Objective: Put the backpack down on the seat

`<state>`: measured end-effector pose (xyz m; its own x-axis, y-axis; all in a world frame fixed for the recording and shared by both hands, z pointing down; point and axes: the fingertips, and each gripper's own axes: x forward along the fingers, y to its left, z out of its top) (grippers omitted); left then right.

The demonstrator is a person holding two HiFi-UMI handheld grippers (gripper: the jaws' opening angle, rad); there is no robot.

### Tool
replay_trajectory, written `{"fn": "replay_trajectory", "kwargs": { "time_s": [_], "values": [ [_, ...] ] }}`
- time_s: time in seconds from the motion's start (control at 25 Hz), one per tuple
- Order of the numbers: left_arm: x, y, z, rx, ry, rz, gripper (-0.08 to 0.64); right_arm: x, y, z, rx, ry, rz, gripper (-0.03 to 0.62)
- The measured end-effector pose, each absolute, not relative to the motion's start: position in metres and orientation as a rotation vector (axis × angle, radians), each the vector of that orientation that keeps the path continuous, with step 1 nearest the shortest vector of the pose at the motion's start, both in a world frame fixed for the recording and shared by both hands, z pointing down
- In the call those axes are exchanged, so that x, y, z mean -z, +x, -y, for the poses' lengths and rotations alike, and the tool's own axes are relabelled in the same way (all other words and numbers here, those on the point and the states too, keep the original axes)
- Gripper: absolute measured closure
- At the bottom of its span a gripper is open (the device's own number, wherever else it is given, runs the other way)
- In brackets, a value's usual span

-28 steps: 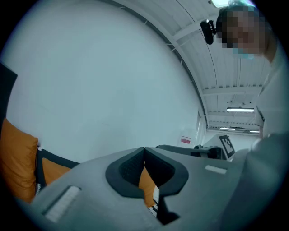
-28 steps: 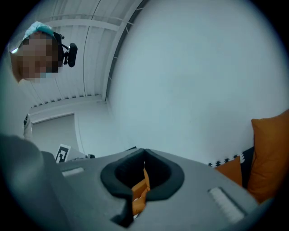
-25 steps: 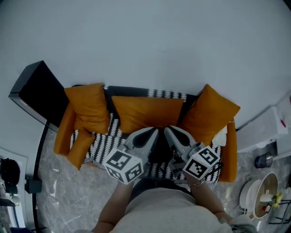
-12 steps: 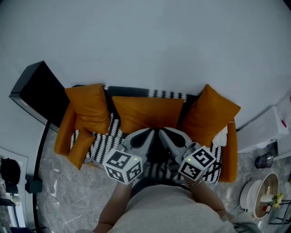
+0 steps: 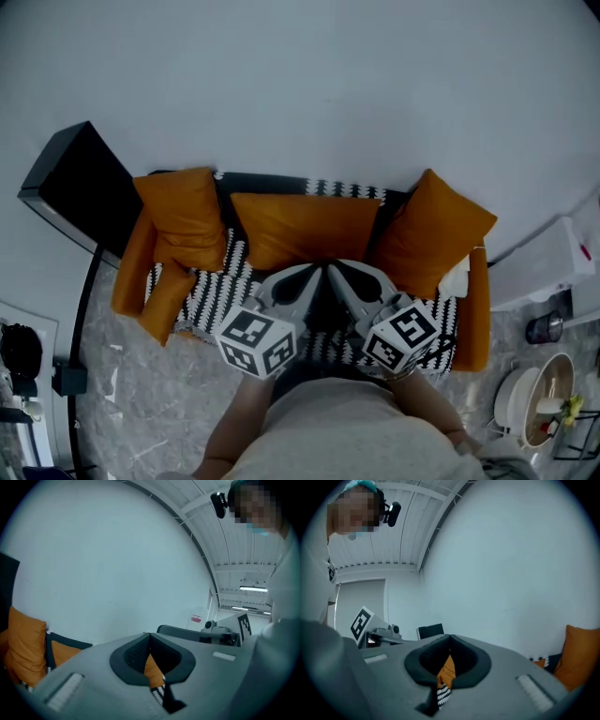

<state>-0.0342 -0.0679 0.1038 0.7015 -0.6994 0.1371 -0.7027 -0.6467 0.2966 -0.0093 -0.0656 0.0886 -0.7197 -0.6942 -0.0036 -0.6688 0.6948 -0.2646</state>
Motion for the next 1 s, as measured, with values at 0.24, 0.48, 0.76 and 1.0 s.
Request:
{"fn": "replay_trajectory", "kwargs": {
  "time_s": [0.24,0.48,0.76,1.0],
  "values": [
    [-0.110,-0.034,0.066,-0.026,2.568,1.092,0.554,-0.093,-0.010,0.063,0.375,-1.138,-2.812,0.589],
    [-0.110,-0.036,0.067,0.003,2.553,1.088,0.554,-0.101,-0.008,0.065,0.400,-1.155,-2.810,0.589],
    [-0.114,-0.032,0.064,-0.010,2.551,1.074,0.554,-0.107,-0.009,0.063,0.406,-1.160,-2.830,0.589],
    [-0.122,-0.027,0.062,-0.058,2.531,1.083,0.554,-0.108,-0.007,0.060,0.387,-1.146,-2.852,0.589]
  ]
}}
